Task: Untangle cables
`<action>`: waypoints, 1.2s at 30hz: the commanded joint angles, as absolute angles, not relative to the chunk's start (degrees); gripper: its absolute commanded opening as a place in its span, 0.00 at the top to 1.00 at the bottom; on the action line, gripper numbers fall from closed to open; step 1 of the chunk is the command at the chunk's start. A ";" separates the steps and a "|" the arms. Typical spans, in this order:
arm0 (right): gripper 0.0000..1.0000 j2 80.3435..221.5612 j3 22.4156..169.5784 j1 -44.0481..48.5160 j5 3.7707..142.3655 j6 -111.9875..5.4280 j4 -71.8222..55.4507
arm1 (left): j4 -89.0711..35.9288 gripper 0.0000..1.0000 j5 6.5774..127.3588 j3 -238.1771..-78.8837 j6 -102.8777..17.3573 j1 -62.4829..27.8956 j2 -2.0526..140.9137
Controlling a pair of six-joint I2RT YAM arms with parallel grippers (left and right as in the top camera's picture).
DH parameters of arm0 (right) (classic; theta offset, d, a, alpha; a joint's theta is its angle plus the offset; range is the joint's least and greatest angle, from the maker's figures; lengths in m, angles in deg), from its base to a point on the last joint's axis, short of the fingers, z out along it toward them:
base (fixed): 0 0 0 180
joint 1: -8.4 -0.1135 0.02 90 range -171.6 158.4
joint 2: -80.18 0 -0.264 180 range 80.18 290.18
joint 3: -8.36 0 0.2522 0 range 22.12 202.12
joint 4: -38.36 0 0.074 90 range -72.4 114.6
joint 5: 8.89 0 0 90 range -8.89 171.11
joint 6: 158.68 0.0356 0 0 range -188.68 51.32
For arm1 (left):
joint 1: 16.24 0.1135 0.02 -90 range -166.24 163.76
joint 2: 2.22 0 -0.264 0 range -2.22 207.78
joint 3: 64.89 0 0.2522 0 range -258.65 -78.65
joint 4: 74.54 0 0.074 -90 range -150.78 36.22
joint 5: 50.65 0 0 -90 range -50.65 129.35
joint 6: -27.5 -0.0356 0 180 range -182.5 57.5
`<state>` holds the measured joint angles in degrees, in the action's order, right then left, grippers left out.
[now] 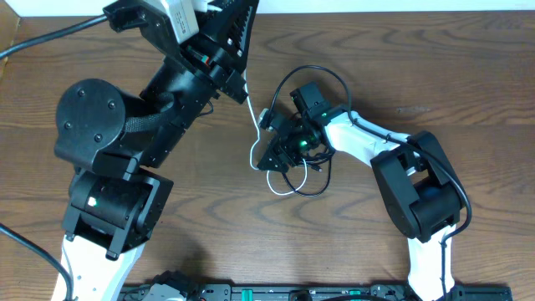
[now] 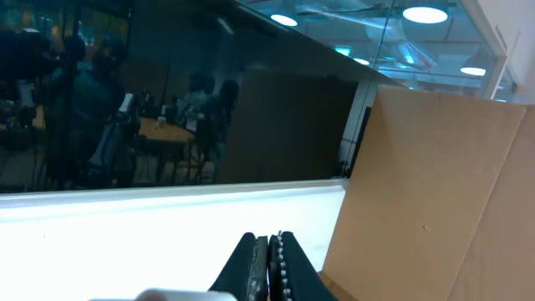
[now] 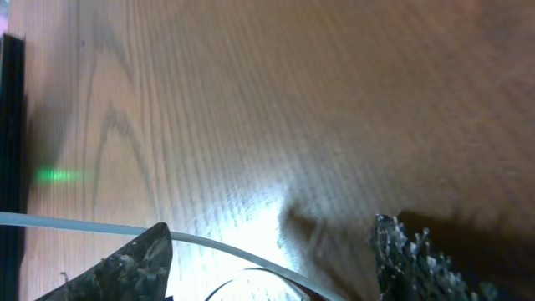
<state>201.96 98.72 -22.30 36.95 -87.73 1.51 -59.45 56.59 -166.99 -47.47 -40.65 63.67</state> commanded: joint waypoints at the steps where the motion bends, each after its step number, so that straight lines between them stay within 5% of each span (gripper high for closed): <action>1: 0.25 202.37 99.13 -22.04 32.95 -93.15 1.05 | -59.72 0.93 56.61 -167.82 -47.36 -40.30 63.26; 15: 0.24 202.79 99.13 -22.74 32.56 -98.61 -3.41 | -59.72 0.93 56.63 -167.82 -47.34 -40.30 63.80; 18: 0.35 203.31 99.13 -22.89 33.17 -98.24 -1.95 | -59.72 0.93 56.63 -167.82 -47.34 -40.30 63.80; 26: 0.96 203.44 99.16 -21.99 34.74 -80.51 7.72 | -59.54 0.92 56.59 -167.82 -47.34 -40.30 63.80; 36: 0.99 193.52 104.77 -16.51 34.46 -65.59 5.33 | -56.88 0.93 54.68 -167.82 -47.38 -40.30 63.80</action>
